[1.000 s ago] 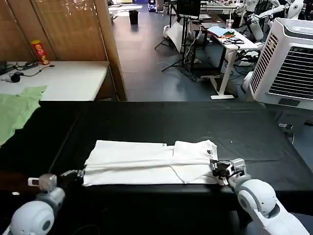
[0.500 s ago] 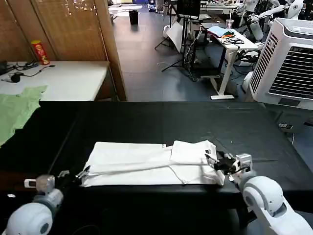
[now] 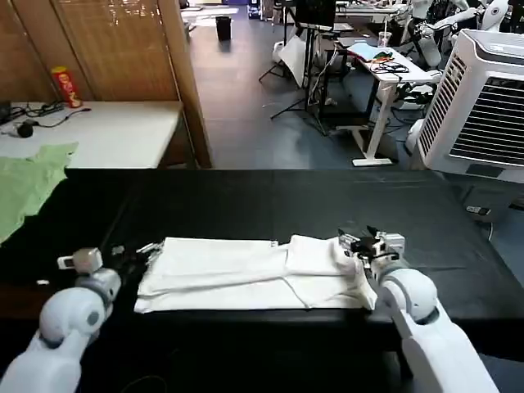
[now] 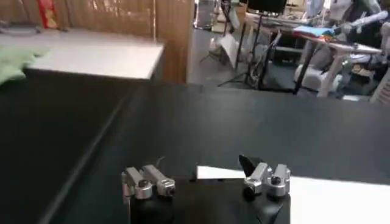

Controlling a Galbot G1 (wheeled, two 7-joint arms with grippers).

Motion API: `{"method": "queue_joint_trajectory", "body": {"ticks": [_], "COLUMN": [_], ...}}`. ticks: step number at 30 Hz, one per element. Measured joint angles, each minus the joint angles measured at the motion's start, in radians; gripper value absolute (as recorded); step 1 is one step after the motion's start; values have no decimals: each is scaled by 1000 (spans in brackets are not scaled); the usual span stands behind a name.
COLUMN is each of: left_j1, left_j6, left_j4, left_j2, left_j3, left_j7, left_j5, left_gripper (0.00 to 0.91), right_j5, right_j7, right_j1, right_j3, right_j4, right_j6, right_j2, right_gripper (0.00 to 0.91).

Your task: Fold and organize the clothes.

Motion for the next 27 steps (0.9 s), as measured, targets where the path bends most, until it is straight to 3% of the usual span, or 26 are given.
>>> {"method": "queue_joint_trajectory", "body": {"ticks": [2, 4, 7, 8, 9, 14, 15, 16, 17, 19, 21, 27], "left_j1": [-13, -27, -45, -51, -54, -62, -64, -67, -70, -72, -72, -72], "left_j6": [0, -1, -6, -7, -7, -12, -13, -14, -16, -19, -24, -79], "left_j4": [26, 47, 74, 83, 91, 111, 116, 122, 128, 137, 140, 135], "left_j2": [-5, -10, -21, -23, -25, -31, -33, -36, -38, -41, -46, -55], "left_j3": [11, 23, 36, 39, 41, 47, 47, 48, 48, 48, 49, 54], "left_j7": [8, 9, 9, 9, 9, 13, 13, 12, 11, 10, 9, 19], "left_j5": [6, 15, 20, 18, 16, 17, 22, 26, 28, 32, 38, 114], "left_gripper": [878, 878, 634, 273, 166, 127, 68, 49, 0, 0, 0, 0], "right_j5": [0, 0, 1, 1, 1, -2, -3, -5, -6, -14, -30, -102], "right_j7": [3, 5, 6, 6, 6, 7, 8, 8, 8, 7, 8, 31], "right_j1": [0, -2, -9, -12, -14, -22, -23, -24, -24, -26, -28, -29], "right_j3": [-1, -2, -2, -1, 0, 2, 3, 4, 5, 6, 6, 13], "right_j4": [-5, -5, -4, -3, -2, -6, -8, -10, -12, -15, -20, -40], "right_j6": [-7, -13, -18, -19, -20, -19, -19, -18, -18, -11, 6, 78], "right_j2": [8, 12, 13, 13, 13, 19, 22, 25, 27, 34, 42, 66], "right_gripper": [761, 741, 702, 673, 653, 595, 536, 536, 312, 127, 68, 29]}}
